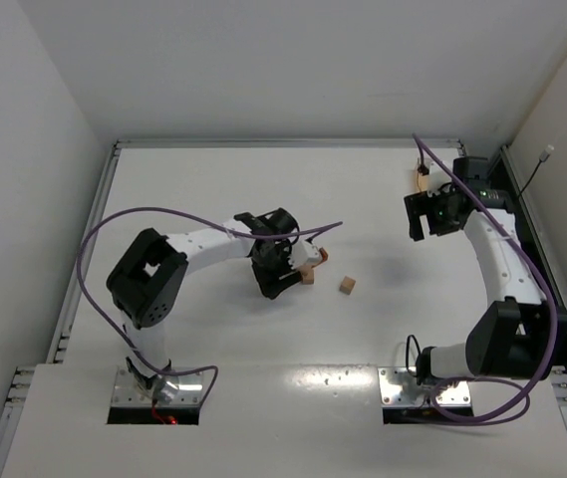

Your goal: Build the wood block tower

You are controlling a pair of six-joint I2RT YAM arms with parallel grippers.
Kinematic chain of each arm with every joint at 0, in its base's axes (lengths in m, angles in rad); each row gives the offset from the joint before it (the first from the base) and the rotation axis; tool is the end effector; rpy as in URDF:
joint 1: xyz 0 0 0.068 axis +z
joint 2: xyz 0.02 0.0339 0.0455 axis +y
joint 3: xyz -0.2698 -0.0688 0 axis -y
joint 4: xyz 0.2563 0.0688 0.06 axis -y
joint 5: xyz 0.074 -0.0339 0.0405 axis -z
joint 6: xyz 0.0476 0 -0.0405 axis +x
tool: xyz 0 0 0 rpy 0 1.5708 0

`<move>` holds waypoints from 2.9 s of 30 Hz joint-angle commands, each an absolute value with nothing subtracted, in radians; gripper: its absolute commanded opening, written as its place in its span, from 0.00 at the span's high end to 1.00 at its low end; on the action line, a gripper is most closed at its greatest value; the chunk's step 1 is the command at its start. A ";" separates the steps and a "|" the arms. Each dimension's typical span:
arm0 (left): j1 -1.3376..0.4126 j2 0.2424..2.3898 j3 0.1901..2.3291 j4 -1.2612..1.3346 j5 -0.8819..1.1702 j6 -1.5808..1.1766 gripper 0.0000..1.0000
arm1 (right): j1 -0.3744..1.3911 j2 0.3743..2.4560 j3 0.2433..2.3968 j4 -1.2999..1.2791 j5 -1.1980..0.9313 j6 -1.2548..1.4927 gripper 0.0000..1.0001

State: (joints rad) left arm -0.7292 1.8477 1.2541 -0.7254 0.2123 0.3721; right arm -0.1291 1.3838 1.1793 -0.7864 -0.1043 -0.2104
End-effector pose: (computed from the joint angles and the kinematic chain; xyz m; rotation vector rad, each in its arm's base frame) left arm 0.2691 -0.2539 0.1627 1.5556 2.4585 -0.3704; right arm 0.2976 -0.0336 0.2838 -0.1435 2.5494 0.0027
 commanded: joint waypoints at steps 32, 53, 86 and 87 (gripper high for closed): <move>-0.758 1.940 1.563 -0.733 0.262 0.657 0.20 | -0.173 1.356 1.135 -0.761 -0.118 -0.235 0.20; -0.739 2.013 1.552 -0.663 0.244 0.644 0.41 | -0.183 1.384 1.135 -0.761 -0.127 -0.235 0.20; -0.623 2.140 1.689 -0.417 -0.123 0.370 1.00 | -0.183 1.425 1.169 -0.752 -0.158 -0.225 0.20; -0.633 2.152 1.689 -0.432 -0.109 0.370 1.00 | -0.183 1.425 1.169 -0.752 -0.158 -0.225 0.20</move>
